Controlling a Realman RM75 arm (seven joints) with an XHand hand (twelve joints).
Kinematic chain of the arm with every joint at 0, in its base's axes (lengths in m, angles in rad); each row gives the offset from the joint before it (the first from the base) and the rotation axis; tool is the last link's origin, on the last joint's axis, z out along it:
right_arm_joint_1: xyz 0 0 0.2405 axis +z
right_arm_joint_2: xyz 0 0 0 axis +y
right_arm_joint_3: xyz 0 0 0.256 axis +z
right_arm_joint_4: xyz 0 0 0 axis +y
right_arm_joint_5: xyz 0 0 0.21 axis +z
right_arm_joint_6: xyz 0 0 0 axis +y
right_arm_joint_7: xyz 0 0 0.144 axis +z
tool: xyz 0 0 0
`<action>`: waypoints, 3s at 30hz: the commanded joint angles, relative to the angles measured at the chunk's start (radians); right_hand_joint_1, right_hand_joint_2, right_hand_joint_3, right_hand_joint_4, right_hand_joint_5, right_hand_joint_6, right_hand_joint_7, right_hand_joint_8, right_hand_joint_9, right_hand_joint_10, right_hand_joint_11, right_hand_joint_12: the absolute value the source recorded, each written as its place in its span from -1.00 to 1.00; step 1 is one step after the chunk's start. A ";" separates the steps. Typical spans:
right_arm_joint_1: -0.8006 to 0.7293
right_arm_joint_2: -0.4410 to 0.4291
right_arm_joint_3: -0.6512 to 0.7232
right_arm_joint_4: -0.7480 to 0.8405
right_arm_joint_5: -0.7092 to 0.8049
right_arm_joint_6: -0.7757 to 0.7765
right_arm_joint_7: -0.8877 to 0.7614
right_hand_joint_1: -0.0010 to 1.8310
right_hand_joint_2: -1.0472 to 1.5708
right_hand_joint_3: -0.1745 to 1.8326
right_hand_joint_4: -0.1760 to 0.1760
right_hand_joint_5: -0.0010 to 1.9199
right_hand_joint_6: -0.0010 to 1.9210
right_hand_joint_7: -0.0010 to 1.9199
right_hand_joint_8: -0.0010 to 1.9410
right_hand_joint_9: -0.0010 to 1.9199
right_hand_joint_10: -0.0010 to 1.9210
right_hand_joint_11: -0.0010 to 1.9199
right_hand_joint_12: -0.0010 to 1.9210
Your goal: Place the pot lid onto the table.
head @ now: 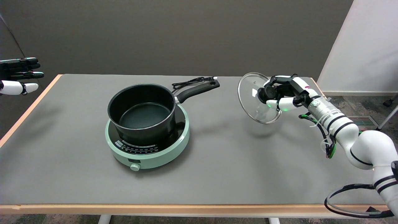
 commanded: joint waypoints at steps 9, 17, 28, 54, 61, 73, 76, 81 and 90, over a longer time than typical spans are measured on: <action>0.157 0.165 -0.184 -0.180 -0.083 0.028 0.000 0.49 0.48 -0.35 1.00 -0.21 -0.02 -0.03 0.23 -0.11 0.46 -0.32 0.64; 0.194 0.178 -0.231 -0.246 -0.136 0.045 0.003 0.49 0.49 -0.35 1.00 -0.21 -0.02 -0.03 0.23 -0.11 0.47 -0.32 0.64; 0.286 0.185 -0.335 -0.328 -0.185 0.060 -0.001 0.49 0.48 -0.35 1.00 -0.21 -0.01 -0.02 0.23 -0.11 0.47 -0.30 0.62; 0.446 0.172 -0.503 -0.429 -0.214 0.072 -0.003 0.49 0.48 -0.35 1.00 -0.21 -0.01 -0.02 0.22 -0.11 0.47 -0.30 0.63; 0.446 0.172 -0.495 -0.429 -0.214 0.064 -0.001 0.27 0.39 -0.08 1.00 -0.23 -0.17 -0.02 -0.19 -0.10 0.23 -0.40 0.74; 0.427 0.175 -0.411 -0.393 -0.201 -0.019 0.003 0.01 0.12 0.21 0.47 -0.56 -0.81 -0.55 -0.82 -0.53 -0.71 -0.65 -0.24; 0.403 0.175 -0.374 -0.343 -0.200 -0.034 0.003 -0.08 0.08 0.16 0.36 -0.65 -0.83 -0.71 -0.83 -0.72 -0.74 -0.73 -0.32; 0.352 0.174 -0.276 -0.238 -0.200 -0.034 -0.001 -0.10 0.05 0.11 0.29 -0.72 -0.84 -0.83 -0.84 -0.86 -0.76 -0.79 -0.37; 0.220 0.160 -0.092 0.059 -0.200 -0.024 0.003 -0.14 0.05 0.07 0.21 -0.76 -0.84 -0.88 -0.84 -0.90 -0.76 -0.81 -0.37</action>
